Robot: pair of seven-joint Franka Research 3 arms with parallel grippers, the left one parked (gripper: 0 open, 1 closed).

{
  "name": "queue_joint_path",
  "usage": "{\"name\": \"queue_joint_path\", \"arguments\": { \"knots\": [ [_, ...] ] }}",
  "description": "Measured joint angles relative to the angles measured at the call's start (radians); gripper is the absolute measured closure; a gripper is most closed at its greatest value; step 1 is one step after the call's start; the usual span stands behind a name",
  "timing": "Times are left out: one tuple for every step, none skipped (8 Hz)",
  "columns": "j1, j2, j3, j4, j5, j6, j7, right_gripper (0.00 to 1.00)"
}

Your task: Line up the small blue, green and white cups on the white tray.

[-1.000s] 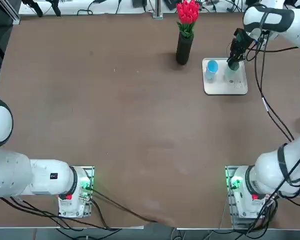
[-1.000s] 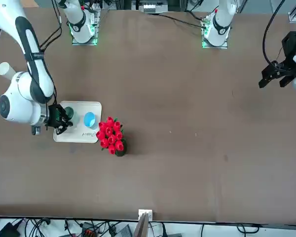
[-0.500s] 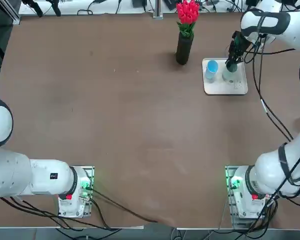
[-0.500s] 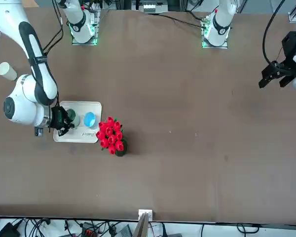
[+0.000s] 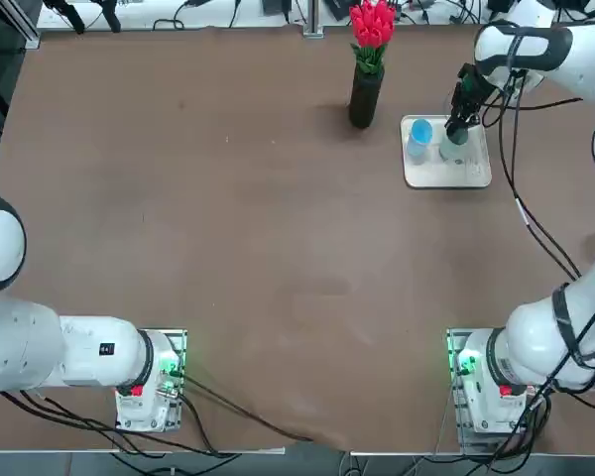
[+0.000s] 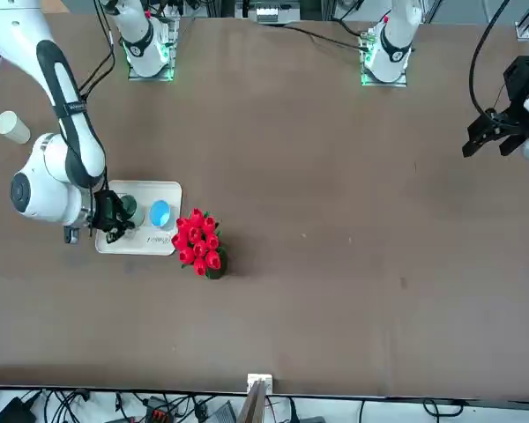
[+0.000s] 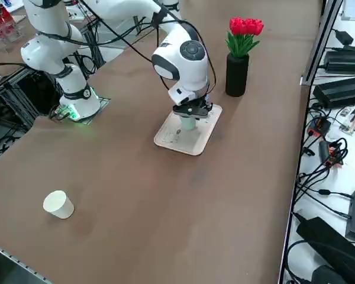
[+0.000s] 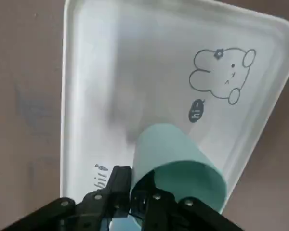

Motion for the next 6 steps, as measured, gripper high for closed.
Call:
{"name": "queue_joint_path", "arguments": {
  "knots": [
    [0.001, 0.003, 0.002, 0.000, 0.002, 0.009, 0.000, 0.96],
    [0.002, 0.006, 0.002, -0.001, 0.003, 0.015, 0.000, 0.95],
    [0.002, 0.007, 0.002, -0.001, 0.004, 0.018, 0.000, 0.95],
    [0.002, 0.007, 0.003, -0.001, 0.004, 0.019, 0.000, 0.93],
    [0.004, 0.007, 0.003, -0.001, 0.007, 0.020, 0.004, 0.80],
    [0.007, 0.006, 0.003, 0.000, 0.010, 0.021, 0.014, 0.63]
  ]
}}
